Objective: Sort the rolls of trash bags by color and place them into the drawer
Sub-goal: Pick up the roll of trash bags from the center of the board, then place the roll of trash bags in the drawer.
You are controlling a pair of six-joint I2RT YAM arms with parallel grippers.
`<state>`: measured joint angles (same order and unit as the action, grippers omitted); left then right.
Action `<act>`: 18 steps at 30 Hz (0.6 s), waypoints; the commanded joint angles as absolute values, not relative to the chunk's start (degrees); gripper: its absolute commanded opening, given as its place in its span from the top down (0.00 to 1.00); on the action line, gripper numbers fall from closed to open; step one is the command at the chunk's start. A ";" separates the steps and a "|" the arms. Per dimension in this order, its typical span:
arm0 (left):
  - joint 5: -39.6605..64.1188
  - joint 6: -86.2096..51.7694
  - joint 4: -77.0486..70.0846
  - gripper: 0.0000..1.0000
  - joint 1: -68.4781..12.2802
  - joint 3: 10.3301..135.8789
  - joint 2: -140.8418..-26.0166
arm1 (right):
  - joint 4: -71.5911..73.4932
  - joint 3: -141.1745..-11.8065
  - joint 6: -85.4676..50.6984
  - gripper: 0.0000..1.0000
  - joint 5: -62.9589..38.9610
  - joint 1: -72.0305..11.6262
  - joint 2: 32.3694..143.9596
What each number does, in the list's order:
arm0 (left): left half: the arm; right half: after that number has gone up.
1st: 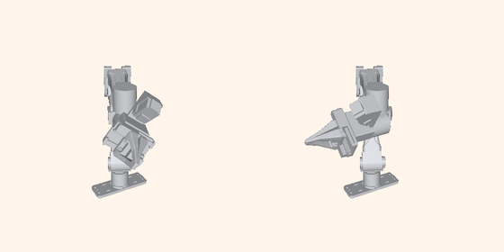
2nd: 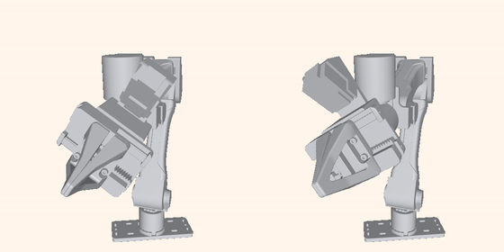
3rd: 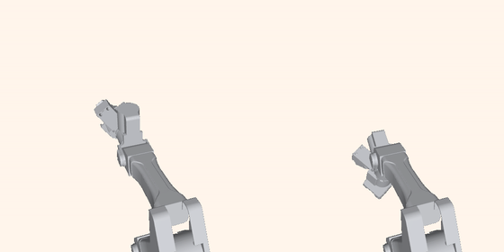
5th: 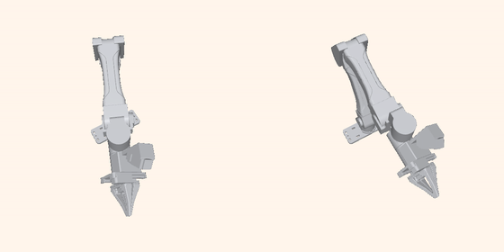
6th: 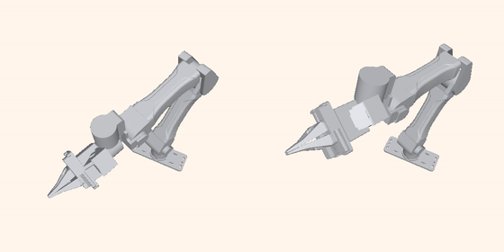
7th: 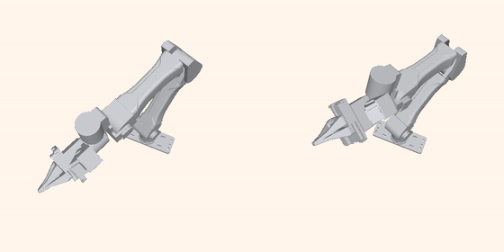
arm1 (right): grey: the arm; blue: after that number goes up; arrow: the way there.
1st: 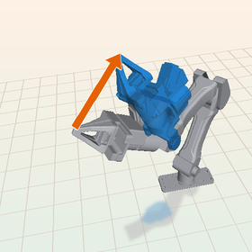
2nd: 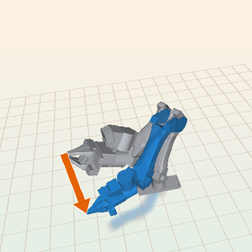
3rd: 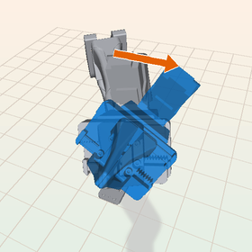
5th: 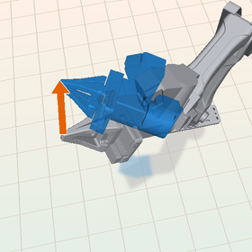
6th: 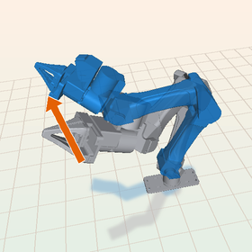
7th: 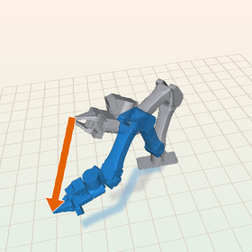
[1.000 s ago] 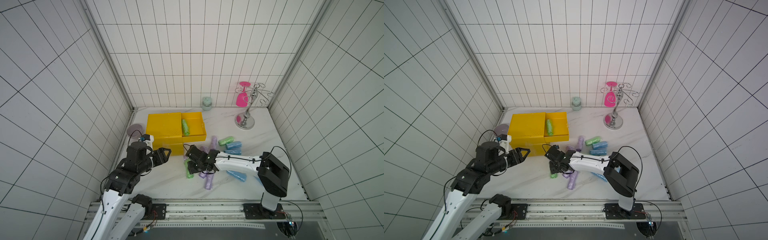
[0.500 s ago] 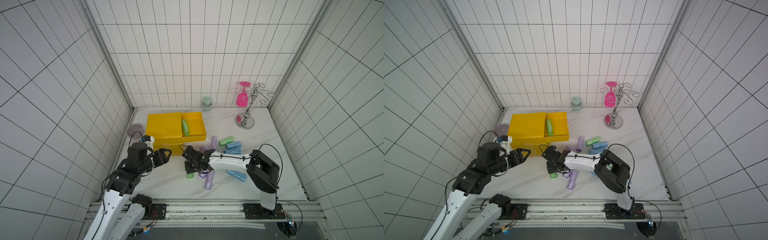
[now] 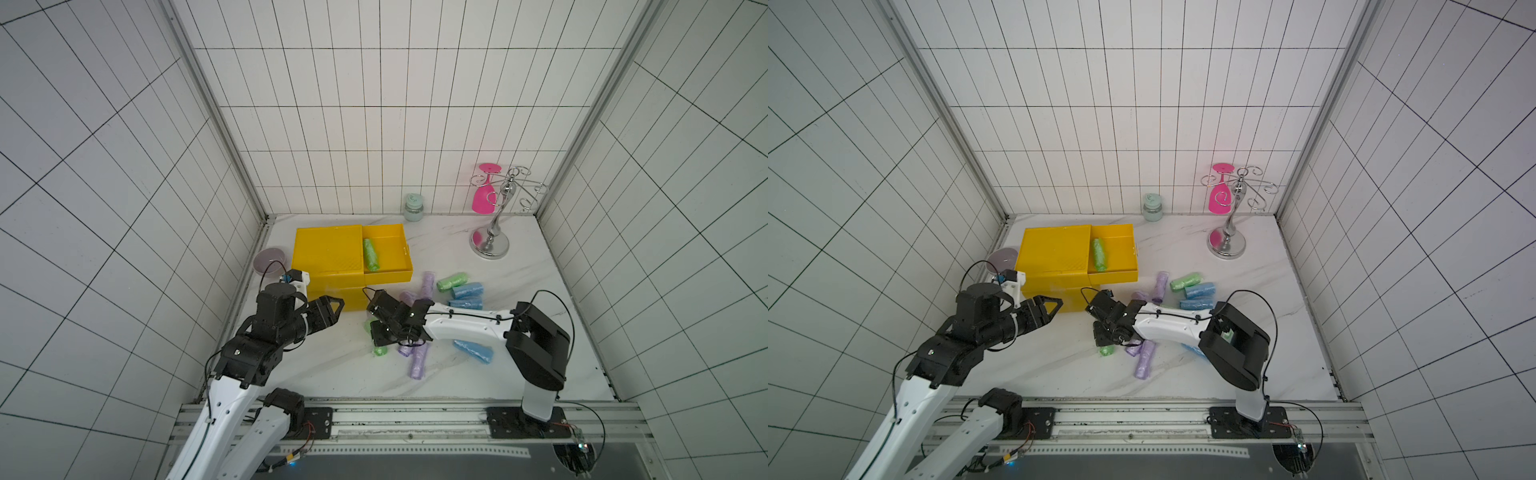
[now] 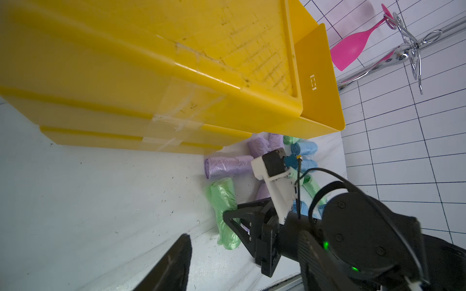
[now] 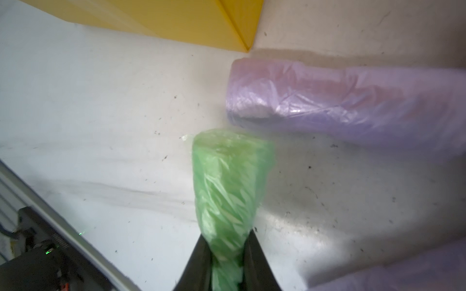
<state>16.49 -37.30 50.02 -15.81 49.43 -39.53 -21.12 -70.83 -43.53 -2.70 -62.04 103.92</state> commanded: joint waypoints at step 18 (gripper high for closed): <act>22.12 -33.82 42.48 0.32 -12.31 63.34 -51.87 | -34.81 -73.50 -38.60 0.82 -2.85 -57.97 79.16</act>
